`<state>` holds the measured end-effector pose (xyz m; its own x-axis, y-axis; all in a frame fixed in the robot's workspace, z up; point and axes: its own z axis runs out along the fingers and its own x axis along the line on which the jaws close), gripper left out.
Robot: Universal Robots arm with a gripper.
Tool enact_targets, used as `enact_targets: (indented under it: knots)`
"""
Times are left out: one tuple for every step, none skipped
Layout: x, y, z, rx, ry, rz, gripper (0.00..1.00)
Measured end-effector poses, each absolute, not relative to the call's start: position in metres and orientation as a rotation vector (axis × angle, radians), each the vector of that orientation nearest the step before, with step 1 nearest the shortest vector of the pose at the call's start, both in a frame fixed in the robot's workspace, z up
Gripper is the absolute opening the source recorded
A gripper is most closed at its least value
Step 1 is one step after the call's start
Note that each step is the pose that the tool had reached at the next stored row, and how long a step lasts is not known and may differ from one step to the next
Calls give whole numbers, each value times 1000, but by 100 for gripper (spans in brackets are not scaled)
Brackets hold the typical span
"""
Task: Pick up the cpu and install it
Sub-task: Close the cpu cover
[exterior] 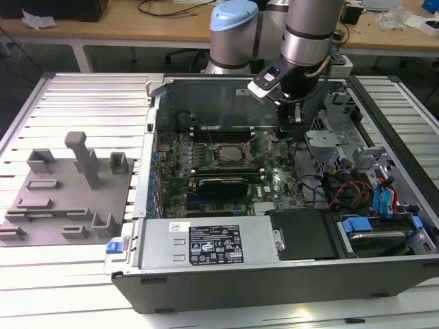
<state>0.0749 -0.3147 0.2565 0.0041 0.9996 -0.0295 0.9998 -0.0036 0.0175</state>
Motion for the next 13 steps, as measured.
enact_targets:
  knots:
    - [75,-315,243,2206,2199,-23,11]
    - [75,-315,241,2206,2199,-24,11]
    - [75,-315,240,2205,2201,-24,11]
    - [75,-315,240,2203,2203,-24,11]
    - [75,-315,240,2202,2204,-25,11]
    - [75,-315,240,2201,2204,-24,11]
    - [75,-315,240,2201,2204,-24,11]
    - [75,-315,240,2201,2205,-24,11]
    - [75,-315,240,2201,2205,-24,11]
    - [74,-315,240,2201,2204,-24,11]
    - [71,-315,240,2201,2204,-24,11]
    - [70,-315,240,2201,2204,-24,11]
    - [69,-315,240,2201,2204,-24,11]
